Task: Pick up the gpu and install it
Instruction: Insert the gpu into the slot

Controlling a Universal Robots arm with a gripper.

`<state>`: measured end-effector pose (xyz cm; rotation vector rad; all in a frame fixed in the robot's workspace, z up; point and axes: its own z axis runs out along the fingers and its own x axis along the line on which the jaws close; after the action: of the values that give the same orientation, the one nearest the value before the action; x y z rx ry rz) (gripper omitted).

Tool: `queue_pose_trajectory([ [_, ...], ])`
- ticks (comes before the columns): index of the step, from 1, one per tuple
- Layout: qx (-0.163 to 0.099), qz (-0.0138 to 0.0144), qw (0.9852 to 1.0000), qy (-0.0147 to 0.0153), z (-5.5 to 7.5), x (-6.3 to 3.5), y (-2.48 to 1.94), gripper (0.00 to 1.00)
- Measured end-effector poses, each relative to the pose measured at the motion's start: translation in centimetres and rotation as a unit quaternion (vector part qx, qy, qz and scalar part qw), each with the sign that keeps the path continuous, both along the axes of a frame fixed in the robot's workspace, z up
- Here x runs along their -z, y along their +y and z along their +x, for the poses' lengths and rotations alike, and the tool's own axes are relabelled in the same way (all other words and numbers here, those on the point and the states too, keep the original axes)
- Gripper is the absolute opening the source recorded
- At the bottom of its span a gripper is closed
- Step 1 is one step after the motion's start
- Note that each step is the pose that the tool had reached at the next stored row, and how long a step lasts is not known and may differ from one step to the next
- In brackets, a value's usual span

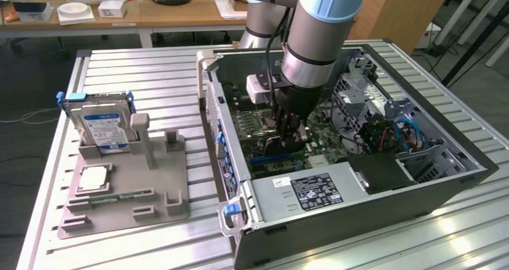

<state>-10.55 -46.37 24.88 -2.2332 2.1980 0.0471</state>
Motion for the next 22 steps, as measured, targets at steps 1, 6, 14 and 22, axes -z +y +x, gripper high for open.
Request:
queue_pose_trajectory([
  [1, 0.000, 0.0000, 1.0000, 0.0000, 0.00, 0.00, 0.00, 0.26],
  [6, 0.000, -0.0001, 1.0000, 0.0001, 0.00, 0.05, 0.00, 0.26],
  [14, 0.000, -0.0001, 1.0000, 0.0000, 0.00, 0.43, 0.05, 0.26],
  [22, 0.000, -0.0001, 1.0000, -0.0003, 0.01, 0.45, 0.07, 0.26],
])
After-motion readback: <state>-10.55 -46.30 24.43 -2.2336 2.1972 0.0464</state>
